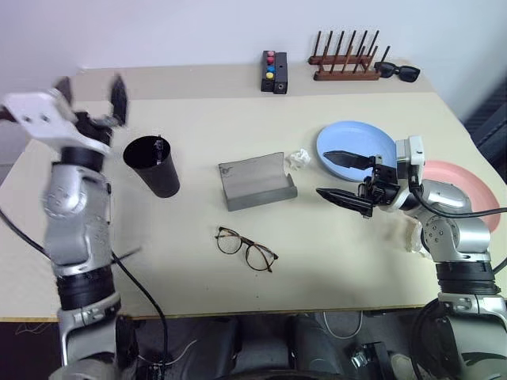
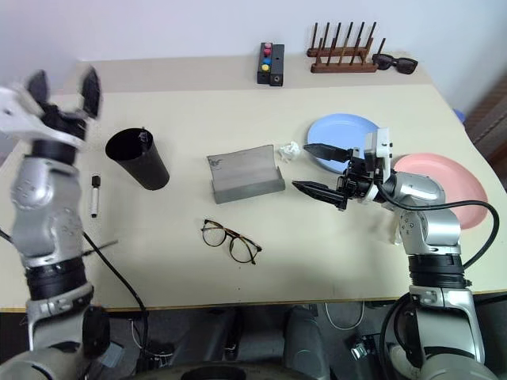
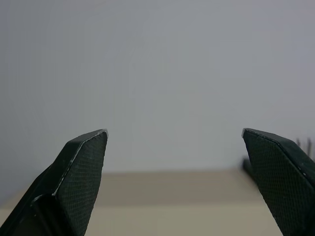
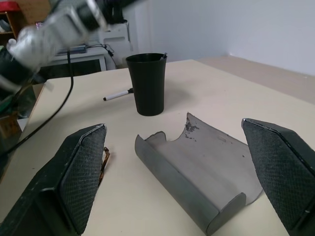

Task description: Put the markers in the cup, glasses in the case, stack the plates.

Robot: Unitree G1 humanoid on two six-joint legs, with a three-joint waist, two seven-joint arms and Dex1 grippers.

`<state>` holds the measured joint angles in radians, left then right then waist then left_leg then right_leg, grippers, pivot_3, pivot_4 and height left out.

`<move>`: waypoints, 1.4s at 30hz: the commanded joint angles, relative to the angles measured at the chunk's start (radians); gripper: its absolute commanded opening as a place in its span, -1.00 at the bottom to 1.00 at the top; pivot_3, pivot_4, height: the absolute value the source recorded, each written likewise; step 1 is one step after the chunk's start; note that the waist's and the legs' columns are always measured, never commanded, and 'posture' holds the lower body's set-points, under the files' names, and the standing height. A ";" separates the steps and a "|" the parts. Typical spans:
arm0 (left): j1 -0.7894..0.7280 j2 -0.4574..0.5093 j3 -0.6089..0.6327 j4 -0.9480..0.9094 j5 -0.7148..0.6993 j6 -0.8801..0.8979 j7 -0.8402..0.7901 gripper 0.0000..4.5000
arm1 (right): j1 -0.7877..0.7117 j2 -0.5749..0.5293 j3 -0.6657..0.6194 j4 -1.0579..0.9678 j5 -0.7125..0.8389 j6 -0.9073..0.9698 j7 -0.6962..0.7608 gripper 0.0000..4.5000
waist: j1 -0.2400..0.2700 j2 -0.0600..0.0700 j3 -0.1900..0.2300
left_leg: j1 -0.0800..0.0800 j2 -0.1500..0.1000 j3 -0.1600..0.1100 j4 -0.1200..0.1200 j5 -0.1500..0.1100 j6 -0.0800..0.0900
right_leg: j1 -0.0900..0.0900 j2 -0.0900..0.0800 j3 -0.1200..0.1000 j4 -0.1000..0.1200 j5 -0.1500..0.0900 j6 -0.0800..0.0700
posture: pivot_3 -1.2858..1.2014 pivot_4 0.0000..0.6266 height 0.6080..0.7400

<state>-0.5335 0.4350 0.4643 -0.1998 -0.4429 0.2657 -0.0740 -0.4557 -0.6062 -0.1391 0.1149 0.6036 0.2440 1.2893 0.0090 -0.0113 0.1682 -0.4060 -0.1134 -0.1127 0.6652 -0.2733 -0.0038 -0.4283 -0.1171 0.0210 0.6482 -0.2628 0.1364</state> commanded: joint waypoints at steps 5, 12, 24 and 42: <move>-0.005 0.266 0.345 -0.034 -0.118 0.609 0.255 0.98 | 0.003 -0.002 -0.023 0.013 0.005 -0.044 0.040 1.00 | -0.024 0.000 0.000 | 0.000 0.000 0.000 -0.002 0.000 0.000 | -0.001 0.000 0.000 0.001 0.000 0.000 | 0.03 -0.52 1.00; 0.187 0.283 0.366 -0.125 -0.159 1.005 0.227 0.98 | -0.018 0.026 -0.003 0.081 -0.018 -0.096 0.063 1.00 | -0.009 0.000 0.000 | 0.000 0.000 -0.001 -0.001 0.000 0.000 | 0.000 0.000 0.000 0.001 0.000 0.000 | 0.03 -0.52 1.00; 0.180 0.101 0.114 -0.151 -0.072 1.068 0.231 0.98 | -0.045 0.020 0.013 0.029 -0.024 -0.053 0.033 1.00 | -0.003 0.000 0.000 | 0.000 0.000 0.000 -0.001 0.000 0.000 | -0.001 0.000 0.001 0.001 0.000 0.000 | 0.03 -0.52 1.00; 0.134 0.051 0.059 -0.092 0.085 1.067 0.214 0.98 | 0.032 -0.015 0.116 -0.003 -0.085 -0.084 0.170 1.00 | 0.002 0.000 0.000 | 0.000 0.000 0.000 -0.001 0.000 0.000 | 0.000 0.000 0.000 0.001 0.000 0.000 | 0.03 -0.52 1.00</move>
<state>-0.3903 0.4794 0.5224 -0.2774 -0.3788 1.3466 0.1446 -0.4260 -0.6094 -0.0153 0.1341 0.5186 0.1795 1.4460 0.0106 -0.0118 0.1681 -0.4058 -0.1136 -0.1128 0.6646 -0.2733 -0.0042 -0.4285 -0.1173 0.0213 0.6487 -0.2628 0.1363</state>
